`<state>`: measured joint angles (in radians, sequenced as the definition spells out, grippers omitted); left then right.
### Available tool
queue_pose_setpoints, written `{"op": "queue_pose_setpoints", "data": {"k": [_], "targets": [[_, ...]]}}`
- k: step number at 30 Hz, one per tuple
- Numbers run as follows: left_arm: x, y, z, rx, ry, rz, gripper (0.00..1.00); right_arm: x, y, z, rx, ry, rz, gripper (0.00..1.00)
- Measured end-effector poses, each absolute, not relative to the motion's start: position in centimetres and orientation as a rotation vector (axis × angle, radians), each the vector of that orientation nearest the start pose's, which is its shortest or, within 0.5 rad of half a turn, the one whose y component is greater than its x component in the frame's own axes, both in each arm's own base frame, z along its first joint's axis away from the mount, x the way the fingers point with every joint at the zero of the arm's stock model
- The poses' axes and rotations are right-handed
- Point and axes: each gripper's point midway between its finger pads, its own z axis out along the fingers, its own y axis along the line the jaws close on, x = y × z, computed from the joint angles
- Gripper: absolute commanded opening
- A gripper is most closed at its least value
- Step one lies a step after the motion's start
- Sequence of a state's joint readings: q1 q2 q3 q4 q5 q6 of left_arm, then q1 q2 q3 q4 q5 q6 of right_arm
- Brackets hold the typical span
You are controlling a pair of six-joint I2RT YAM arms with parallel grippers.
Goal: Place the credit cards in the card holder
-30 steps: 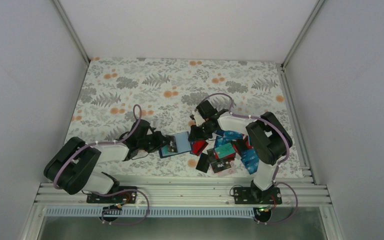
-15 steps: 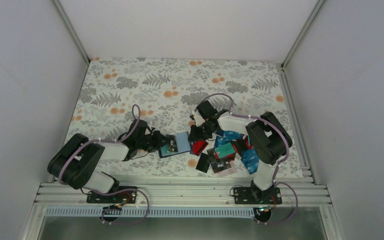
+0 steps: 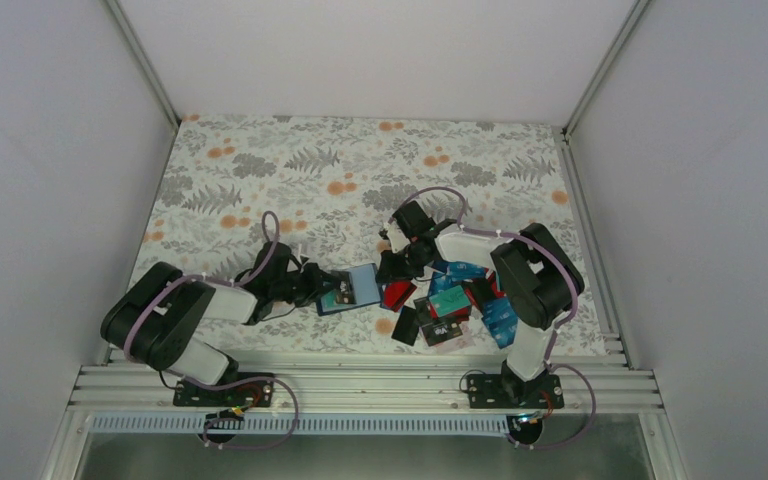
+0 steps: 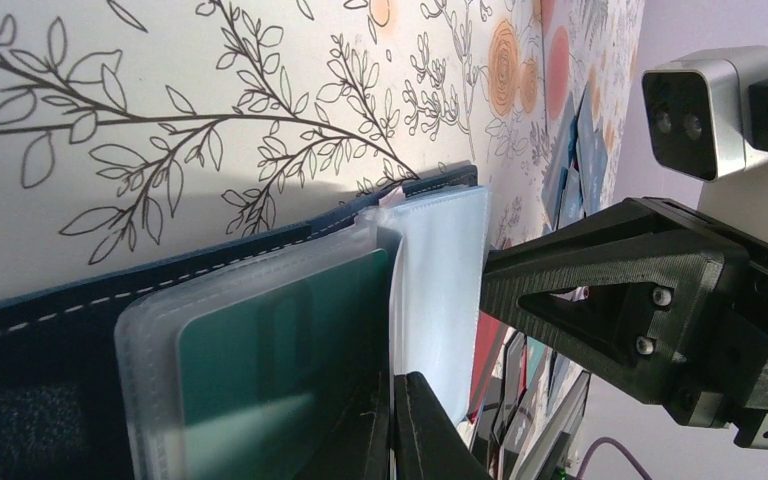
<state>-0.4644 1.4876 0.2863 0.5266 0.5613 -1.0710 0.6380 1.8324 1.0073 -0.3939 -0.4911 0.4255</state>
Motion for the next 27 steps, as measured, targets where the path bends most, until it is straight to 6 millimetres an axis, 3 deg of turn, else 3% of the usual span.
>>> {"op": "queue_pose_setpoints", "data": {"k": [27], "targets": [[24.4,-24.6,2.4,-0.441,2.47,-1.392,0.03,25.3,29.1,1.6,-0.313,2.941,0.995,0.14]]}}
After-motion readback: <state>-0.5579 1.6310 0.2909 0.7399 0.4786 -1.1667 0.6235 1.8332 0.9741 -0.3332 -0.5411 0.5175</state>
